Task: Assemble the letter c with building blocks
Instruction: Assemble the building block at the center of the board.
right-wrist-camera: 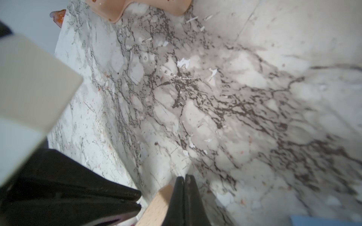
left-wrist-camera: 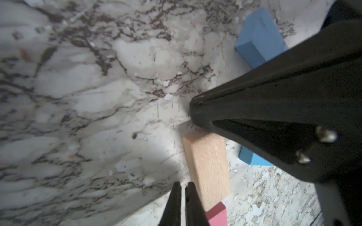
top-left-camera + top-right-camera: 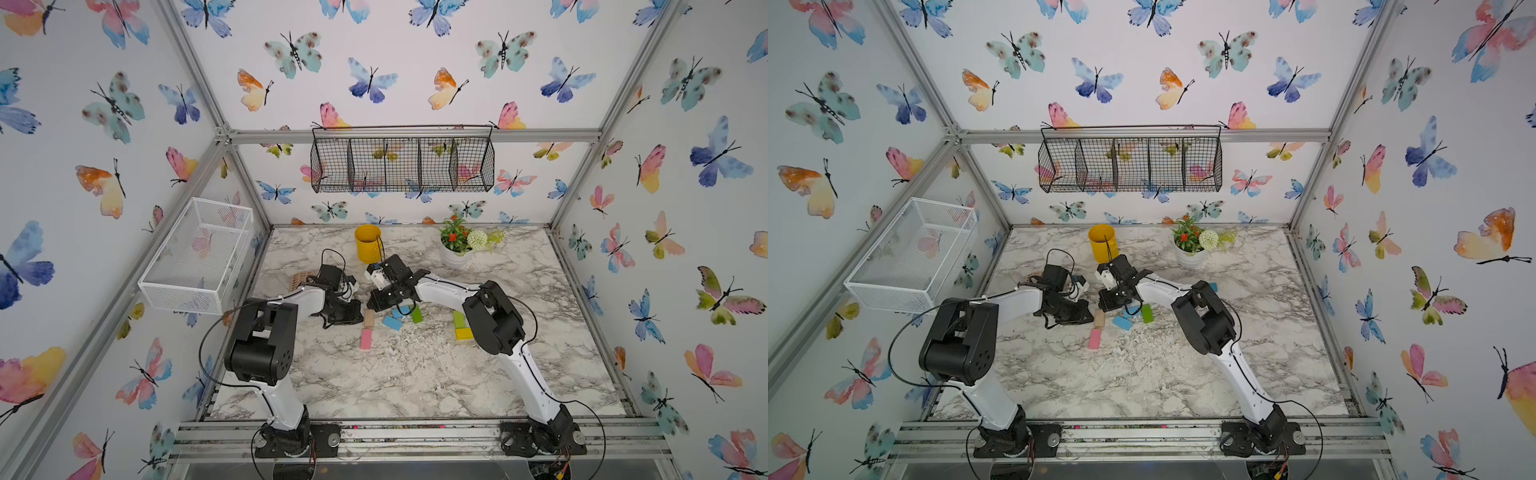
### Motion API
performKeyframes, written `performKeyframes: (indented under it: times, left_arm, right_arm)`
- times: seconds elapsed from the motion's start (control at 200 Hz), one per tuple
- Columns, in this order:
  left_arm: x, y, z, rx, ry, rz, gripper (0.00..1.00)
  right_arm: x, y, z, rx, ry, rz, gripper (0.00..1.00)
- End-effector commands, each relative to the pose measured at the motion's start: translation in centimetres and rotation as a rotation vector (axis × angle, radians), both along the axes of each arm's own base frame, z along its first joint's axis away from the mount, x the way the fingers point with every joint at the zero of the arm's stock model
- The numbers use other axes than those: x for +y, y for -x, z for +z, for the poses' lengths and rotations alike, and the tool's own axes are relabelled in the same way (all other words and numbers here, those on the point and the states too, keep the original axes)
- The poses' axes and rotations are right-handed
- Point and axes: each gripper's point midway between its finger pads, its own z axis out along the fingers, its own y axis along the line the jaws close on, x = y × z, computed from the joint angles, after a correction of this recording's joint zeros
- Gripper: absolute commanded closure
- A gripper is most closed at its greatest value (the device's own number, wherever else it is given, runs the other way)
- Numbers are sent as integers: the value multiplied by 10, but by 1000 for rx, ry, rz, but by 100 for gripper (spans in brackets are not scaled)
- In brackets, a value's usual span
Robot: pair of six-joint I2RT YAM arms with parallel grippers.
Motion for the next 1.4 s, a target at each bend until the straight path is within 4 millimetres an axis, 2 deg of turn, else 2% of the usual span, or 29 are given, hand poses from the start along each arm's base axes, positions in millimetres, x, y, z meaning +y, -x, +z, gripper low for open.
performKeyframes:
  times: [0.0,0.275,0.465,1.076,1.391]
  left_arm:
    - [3,2,-3,14,-29,-1,90]
    - [2,2,-1,9,-22,-5,90]
    - [1,1,3,-2,-18,-6,90]
    - [4,-3,5,-15,-32,9,90]
    - [4,-4,6,-21,-35,11,89]
  right_arm:
    - [-27,-2,-17,31,107,-76,97]
    - [-37,-10,-12,19,115,-134,96]
    - [-42,-16,3,0,102,-172,97]
    - [-36,25,5,79,48,-73,97]
    - [-31,37,3,90,42,-48,97]
